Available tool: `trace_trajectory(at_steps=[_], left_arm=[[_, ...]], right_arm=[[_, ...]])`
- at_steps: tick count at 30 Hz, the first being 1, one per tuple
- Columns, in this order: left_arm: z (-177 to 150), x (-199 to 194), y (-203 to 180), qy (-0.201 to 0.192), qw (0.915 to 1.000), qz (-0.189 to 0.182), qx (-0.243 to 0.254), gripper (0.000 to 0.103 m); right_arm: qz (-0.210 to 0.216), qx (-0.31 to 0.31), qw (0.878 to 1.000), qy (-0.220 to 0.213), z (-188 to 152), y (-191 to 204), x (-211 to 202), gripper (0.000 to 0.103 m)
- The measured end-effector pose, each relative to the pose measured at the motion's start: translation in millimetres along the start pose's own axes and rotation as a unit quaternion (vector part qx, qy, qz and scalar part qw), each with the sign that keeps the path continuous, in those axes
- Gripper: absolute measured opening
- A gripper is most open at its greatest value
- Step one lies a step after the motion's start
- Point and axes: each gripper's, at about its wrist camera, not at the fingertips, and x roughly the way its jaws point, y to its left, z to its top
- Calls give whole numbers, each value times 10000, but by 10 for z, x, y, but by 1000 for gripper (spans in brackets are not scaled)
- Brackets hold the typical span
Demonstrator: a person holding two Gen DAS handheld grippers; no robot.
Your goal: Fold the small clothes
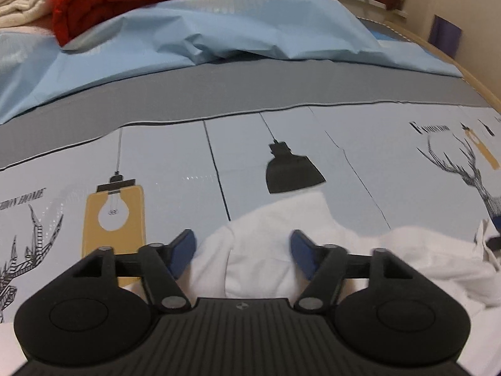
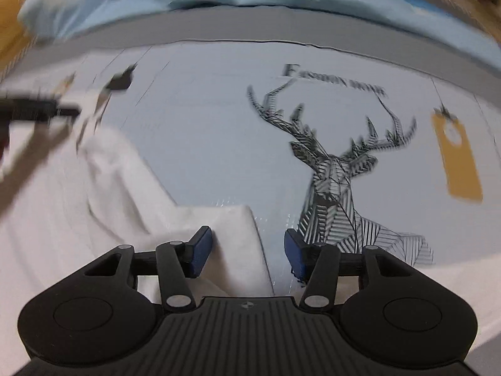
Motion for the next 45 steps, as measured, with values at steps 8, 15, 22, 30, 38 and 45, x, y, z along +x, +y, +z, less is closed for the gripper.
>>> trace_trajectory(at_steps=[8,15,22,30,38,45], left_arm=[[72,-217,114,-5,9989,-399,239,15],[154,-530,214,-840,9962,-36,-216,32],[54,-625,214,-717,9963,-455,-124,38],[-270,-240,175,261,9989,-305,253,35],[-272,-250,312,-185,9991,367,-108,2],[-188,-585,-13,-847,9963,94,89,15]], right_arm=[[319,-1009,9938,-339,312,172,-257,5],[-2146,-172,9413,-2600,655,131,-558,19],[-865,16,9788,-1858,383,-19,-510,21],[-909,-2,9947,-474,65,-61,64,34],[-982,214,9811,-1653,181,37,99,12],[-1425,463,9751,-1632,61,-190,-103,19]])
